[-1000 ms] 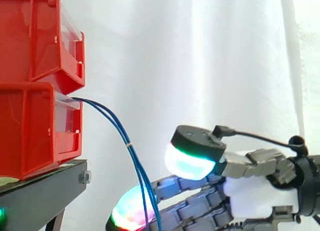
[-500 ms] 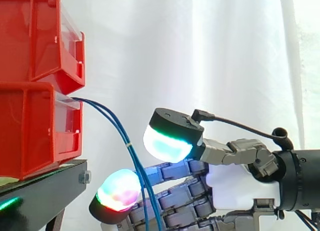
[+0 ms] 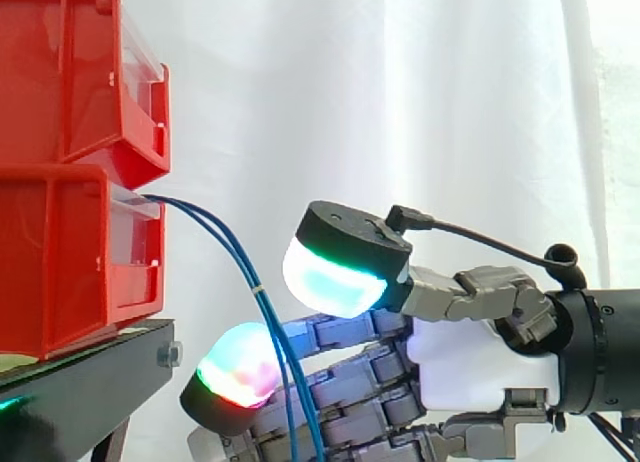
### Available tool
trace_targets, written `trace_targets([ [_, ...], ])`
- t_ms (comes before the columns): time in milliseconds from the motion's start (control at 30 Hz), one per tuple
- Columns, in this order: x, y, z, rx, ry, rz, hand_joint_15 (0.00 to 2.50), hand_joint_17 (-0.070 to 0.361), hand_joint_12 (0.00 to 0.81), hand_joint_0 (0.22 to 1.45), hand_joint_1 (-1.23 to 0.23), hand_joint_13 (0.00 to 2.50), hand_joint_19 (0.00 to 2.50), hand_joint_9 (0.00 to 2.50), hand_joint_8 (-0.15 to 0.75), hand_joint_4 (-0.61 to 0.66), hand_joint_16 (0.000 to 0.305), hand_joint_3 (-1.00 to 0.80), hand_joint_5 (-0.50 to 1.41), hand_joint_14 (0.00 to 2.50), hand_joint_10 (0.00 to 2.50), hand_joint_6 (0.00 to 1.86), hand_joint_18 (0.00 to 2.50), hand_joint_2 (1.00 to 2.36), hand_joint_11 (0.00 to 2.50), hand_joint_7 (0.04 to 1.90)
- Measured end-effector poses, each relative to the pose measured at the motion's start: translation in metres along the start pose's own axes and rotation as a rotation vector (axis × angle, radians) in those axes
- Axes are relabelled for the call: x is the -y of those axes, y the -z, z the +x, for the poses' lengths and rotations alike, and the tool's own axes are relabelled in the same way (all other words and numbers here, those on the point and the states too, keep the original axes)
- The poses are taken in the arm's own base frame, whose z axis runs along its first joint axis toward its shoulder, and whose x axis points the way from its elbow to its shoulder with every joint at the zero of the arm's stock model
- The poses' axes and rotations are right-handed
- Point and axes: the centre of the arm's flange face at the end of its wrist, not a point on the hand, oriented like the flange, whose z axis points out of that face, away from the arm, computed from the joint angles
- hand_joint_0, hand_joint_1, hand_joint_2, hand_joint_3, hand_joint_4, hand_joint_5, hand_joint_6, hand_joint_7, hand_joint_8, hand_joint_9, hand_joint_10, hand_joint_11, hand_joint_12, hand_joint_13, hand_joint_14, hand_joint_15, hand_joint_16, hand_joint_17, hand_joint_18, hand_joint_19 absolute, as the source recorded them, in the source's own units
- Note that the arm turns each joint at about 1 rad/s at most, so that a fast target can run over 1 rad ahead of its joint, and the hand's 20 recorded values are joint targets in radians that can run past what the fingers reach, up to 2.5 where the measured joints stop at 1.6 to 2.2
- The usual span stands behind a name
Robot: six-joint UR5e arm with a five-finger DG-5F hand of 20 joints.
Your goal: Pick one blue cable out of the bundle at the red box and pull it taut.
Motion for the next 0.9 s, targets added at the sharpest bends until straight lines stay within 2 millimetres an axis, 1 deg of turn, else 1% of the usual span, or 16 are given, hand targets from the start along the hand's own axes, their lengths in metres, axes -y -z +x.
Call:
trace_targets([
  [167,-0.001,0.000,0.001,-0.002,0.000,-0.001,0.09,0.133,0.352,0.62,-0.74,0.03,0.00,0.26,0.261,0.21,0.059,-0.46,-0.17,0.00,0.00,0.53,0.00,1.00,0.18,1.19],
  [333,-0.008,-0.004,0.004,-0.004,-0.002,-0.015,0.09,0.132,0.352,0.62,-0.76,0.04,0.00,0.27,0.261,0.22,0.059,-0.47,-0.18,0.00,0.01,0.54,0.00,1.00,0.17,1.16],
  [467,-0.012,-0.006,0.004,-0.004,-0.002,-0.020,0.09,0.132,0.353,0.63,-0.77,0.05,0.00,0.28,0.260,0.21,0.059,-0.43,-0.18,0.00,0.00,0.56,0.00,1.01,0.19,1.14],
  [900,-0.013,-0.006,0.007,-0.003,-0.003,-0.021,0.09,0.130,0.354,0.63,-0.78,0.05,0.00,0.29,0.262,0.19,0.058,-0.32,-0.20,0.00,0.00,0.73,0.01,1.01,0.19,0.89],
])
